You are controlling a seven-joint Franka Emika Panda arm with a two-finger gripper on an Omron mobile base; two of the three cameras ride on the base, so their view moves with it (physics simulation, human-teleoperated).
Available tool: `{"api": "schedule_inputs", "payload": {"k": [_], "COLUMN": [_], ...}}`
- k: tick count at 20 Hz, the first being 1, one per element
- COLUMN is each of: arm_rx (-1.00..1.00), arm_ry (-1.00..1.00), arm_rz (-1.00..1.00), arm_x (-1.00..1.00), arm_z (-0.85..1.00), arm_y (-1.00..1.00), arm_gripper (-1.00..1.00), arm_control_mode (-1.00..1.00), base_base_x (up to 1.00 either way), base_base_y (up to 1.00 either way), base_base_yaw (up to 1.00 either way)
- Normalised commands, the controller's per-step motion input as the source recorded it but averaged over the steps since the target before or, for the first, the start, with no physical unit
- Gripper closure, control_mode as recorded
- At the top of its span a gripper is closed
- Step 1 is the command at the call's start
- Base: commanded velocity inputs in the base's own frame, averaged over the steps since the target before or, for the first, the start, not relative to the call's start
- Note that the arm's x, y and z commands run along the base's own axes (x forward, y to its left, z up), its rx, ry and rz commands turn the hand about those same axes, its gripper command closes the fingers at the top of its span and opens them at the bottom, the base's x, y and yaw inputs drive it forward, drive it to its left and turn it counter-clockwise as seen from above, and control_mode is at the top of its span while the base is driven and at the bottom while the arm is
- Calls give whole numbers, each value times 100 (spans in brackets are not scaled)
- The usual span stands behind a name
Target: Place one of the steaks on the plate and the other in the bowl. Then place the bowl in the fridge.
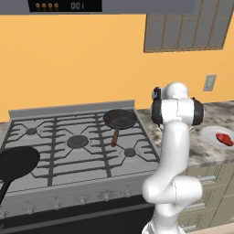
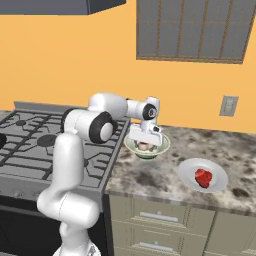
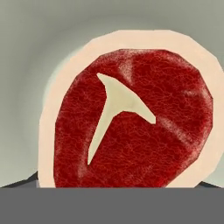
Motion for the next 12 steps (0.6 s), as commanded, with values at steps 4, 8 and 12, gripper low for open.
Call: {"api": "schedule_inputs", "payload": {"k": [4,8,12], "arm_rx": [0,0,0], "arm_ry": [0,0,-2], "arm_rz": [0,0,0], "arm_x": [0,-3,-8], "arm_z": [0,8,23], "arm_y": [0,0,0], "arm_gripper": [-100,-100,-100], "arm_control_mode": [-100,-100,-100], "base_base_x": [0,0,0], "base_base_y": [0,0,0], "base_base_yaw": [0,0,0]}}
